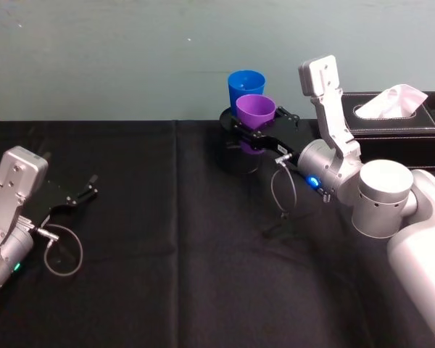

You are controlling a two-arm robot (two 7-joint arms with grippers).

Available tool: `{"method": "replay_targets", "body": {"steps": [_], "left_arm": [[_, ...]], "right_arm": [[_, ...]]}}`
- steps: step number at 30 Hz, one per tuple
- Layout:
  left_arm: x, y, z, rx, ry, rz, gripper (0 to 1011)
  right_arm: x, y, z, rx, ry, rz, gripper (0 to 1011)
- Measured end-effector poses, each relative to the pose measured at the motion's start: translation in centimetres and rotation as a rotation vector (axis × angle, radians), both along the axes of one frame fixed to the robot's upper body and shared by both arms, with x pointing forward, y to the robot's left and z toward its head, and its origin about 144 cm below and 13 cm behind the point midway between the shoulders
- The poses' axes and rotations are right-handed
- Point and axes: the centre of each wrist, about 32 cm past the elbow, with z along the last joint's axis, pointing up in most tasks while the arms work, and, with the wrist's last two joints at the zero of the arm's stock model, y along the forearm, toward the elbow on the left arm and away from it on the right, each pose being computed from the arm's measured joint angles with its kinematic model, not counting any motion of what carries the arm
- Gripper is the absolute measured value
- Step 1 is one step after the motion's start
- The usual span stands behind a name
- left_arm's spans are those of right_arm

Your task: Pick up one cup with a gripper and tap it against the other cup.

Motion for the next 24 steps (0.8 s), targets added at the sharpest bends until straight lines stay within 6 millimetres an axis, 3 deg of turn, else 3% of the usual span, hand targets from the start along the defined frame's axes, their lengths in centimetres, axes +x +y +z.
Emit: {"method": "replay_targets", "body": {"steps": [24], "left_arm": [[0.0,0.0,0.0,0.0,0.0,0.0,1000]], "right_arm": [[0.74,0.3,0.2,0.005,0.0,-0.005,728]]}}
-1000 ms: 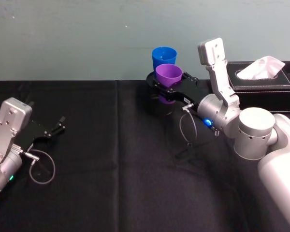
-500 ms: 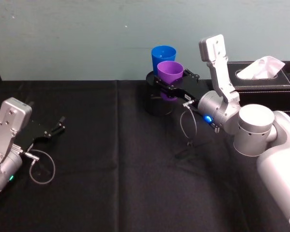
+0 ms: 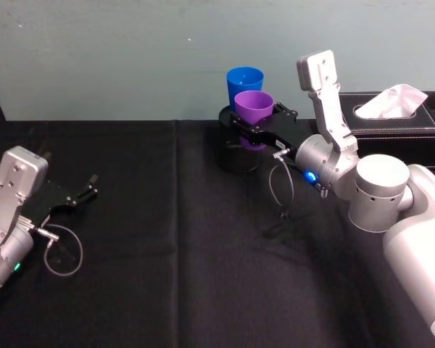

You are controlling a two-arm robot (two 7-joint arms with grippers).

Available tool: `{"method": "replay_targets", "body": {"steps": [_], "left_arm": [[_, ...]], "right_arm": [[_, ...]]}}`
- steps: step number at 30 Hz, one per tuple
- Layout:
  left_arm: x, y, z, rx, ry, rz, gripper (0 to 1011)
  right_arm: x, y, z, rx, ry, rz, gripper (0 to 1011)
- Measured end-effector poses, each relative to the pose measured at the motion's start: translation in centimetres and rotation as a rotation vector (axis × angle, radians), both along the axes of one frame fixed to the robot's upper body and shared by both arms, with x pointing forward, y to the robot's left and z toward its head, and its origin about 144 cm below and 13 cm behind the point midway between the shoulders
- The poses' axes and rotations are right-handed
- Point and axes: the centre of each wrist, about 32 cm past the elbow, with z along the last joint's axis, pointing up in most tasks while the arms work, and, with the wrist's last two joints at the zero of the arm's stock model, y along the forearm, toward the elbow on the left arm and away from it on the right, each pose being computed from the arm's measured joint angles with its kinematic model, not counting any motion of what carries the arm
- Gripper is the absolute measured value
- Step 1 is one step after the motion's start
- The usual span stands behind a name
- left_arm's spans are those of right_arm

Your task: Pick up one cup with a gripper and tap it against the other cup.

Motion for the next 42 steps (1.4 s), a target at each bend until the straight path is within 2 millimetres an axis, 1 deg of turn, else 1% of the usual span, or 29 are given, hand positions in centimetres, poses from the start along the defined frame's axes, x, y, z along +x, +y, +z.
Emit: {"method": "replay_targets", "body": {"steps": [42], "left_arm": [[0.0,0.0,0.0,0.0,0.0,0.0,1000]], "right_arm": [[-0.04,-0.04,-0.01,-0.001,0.0,0.002,728]]}}
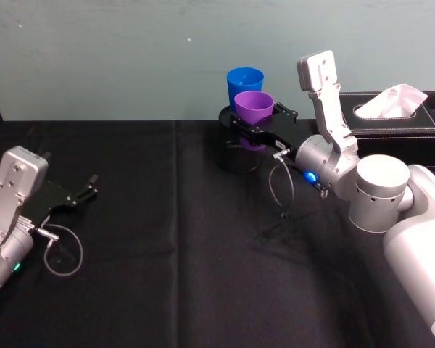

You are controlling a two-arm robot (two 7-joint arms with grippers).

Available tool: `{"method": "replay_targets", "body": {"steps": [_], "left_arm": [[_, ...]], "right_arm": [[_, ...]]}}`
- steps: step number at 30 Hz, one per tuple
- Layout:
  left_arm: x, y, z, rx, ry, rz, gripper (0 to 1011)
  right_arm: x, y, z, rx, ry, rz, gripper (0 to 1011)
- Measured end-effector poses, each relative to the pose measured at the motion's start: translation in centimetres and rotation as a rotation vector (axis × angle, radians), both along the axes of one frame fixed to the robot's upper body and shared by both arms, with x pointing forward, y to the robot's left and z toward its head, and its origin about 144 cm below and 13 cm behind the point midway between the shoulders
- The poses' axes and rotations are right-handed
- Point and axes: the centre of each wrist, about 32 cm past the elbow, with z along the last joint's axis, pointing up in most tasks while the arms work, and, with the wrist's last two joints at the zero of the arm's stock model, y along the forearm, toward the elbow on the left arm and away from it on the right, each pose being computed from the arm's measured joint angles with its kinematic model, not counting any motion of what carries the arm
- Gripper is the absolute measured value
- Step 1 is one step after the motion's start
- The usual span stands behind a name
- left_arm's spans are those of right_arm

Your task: Pick up one cup with a gripper and tap it against the other cup.

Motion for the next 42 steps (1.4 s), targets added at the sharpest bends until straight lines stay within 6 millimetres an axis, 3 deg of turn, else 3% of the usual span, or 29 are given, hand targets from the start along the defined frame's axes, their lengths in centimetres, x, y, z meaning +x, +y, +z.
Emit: {"method": "replay_targets", "body": {"steps": [42], "left_arm": [[0.0,0.0,0.0,0.0,0.0,0.0,1000]], "right_arm": [[0.0,0.0,0.0,0.0,0.0,0.0,726]]}}
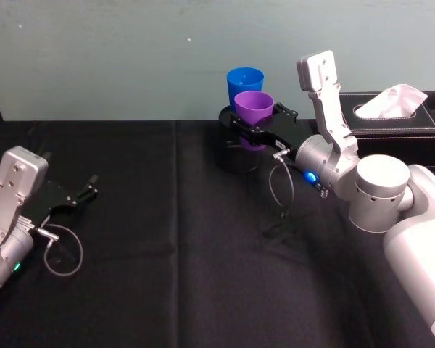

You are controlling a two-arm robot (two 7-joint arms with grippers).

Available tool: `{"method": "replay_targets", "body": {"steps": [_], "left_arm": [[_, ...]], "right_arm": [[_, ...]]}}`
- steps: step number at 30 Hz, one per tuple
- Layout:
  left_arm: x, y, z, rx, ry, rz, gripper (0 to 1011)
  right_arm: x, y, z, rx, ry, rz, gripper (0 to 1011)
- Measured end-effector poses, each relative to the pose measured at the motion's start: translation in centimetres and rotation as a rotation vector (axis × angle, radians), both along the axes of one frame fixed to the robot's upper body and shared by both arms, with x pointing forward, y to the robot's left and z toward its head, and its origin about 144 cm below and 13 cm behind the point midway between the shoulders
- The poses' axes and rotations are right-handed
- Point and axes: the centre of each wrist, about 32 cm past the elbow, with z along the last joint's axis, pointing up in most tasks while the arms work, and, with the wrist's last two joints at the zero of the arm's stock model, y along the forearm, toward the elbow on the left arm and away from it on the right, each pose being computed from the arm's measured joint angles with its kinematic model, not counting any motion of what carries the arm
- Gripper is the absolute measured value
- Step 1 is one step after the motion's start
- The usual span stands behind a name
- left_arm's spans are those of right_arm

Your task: Pick up one cup with a gripper and tap it against the other cup.

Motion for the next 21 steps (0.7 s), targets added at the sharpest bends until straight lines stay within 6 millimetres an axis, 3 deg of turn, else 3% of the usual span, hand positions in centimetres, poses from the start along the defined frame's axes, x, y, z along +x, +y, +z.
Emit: {"method": "replay_targets", "body": {"steps": [21], "left_arm": [[0.0,0.0,0.0,0.0,0.0,0.0,1000]], "right_arm": [[0.0,0.0,0.0,0.0,0.0,0.0,726]]}}
